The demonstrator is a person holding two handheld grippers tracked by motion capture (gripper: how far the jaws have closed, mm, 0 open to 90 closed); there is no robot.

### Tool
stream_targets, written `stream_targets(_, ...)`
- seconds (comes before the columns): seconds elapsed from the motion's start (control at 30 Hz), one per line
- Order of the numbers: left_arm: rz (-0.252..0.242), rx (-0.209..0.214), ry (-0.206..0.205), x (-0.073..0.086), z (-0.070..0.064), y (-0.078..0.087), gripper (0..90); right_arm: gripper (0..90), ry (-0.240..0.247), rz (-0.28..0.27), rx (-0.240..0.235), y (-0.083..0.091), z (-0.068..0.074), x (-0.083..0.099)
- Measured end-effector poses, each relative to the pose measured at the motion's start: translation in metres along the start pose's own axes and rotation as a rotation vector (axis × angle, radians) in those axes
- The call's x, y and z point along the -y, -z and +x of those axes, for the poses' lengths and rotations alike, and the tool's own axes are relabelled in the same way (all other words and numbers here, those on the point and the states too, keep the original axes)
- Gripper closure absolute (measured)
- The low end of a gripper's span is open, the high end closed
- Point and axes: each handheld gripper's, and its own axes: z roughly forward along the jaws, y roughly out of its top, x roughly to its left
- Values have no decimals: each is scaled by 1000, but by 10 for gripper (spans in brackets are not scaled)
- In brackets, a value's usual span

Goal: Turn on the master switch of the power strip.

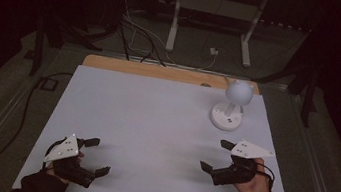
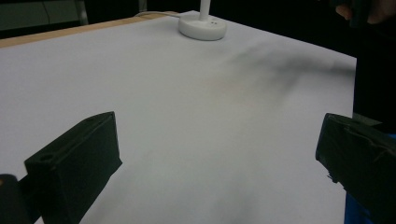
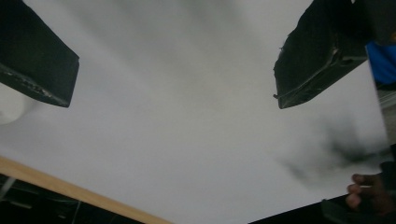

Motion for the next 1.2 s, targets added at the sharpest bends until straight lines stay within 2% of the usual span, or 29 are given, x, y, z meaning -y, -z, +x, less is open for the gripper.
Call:
stream_targets(0.07, -2, 0, 1, 0, 0, 0, 3, 0, -11, 4, -3, 1, -4, -3)
stream_targets(0.27, -3, 1, 1, 0, 0, 0, 3, 0, -25, -4, 30, 2, -15, -7)
stream_targets(0.33, -4, 1, 2, 0, 0, 0, 3, 0, -27, -6, 59, 2, -21, -9)
stream_targets(0.43, -6, 1, 3, 0, 0, 1, 3, 0, -25, -9, 69, 3, -25, -9)
stream_targets(0.47, -5, 1, 3, 0, 0, 1, 3, 0, -21, -13, 92, 3, -30, -10)
stream_targets(0.63, -7, 2, 5, 0, 0, 1, 3, 0, -33, -20, 110, 4, -38, -12)
stream_targets(0.87, -9, 1, 8, 0, 1, 1, 3, 0, -53, -27, 154, 5, -58, -14)
stream_targets(1.2, -9, 1, 8, 0, 0, 1, 3, 0, -89, -29, 193, 0, -82, -15)
